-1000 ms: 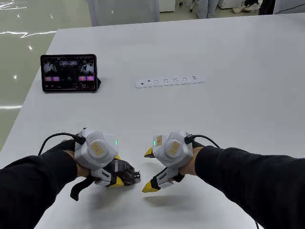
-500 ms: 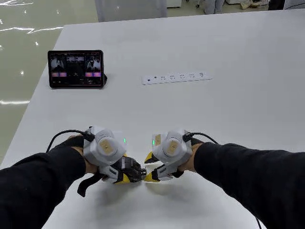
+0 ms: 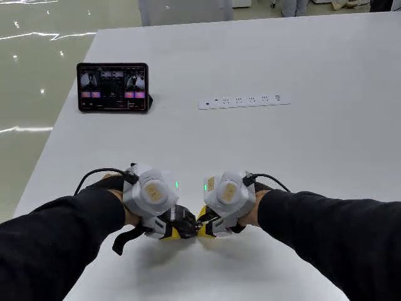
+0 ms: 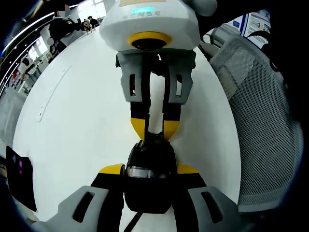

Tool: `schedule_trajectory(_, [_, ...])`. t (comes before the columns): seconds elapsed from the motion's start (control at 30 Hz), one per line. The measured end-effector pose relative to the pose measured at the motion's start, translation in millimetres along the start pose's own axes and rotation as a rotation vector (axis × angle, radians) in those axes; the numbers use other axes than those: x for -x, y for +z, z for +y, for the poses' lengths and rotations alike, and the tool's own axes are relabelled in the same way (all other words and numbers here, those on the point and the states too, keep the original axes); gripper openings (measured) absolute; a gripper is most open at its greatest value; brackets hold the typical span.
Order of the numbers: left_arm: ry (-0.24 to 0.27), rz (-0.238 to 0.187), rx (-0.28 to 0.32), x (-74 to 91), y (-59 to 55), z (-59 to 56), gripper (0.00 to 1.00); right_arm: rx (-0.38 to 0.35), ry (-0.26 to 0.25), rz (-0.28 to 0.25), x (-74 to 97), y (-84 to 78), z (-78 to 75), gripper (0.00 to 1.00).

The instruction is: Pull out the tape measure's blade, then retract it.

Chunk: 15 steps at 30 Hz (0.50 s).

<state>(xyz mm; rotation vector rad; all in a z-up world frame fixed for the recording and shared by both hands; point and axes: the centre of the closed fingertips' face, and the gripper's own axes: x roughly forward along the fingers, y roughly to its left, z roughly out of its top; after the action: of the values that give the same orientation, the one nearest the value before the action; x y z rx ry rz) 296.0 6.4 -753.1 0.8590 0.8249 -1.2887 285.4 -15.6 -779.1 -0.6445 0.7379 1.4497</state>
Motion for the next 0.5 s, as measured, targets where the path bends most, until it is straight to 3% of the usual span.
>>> schedule_trajectory(0.13, [-0.006,0.001,0.005,-0.6,-0.4,1.2,0.34,0.014,-0.002,0.001,-0.4,0.1,-0.3,0.12])
schedule_trajectory(0.23, [-0.005,-0.004,0.008,-0.5,-0.4,0.8,0.34,0.09,-0.001,-0.011,-0.4,0.2,0.6,0.11])
schedule_trajectory(0.5, [-0.001,-0.01,0.009,-0.1,-0.1,1.5,0.34,0.073,-0.008,-0.012,0.6,-1.2,-1.1,0.09])
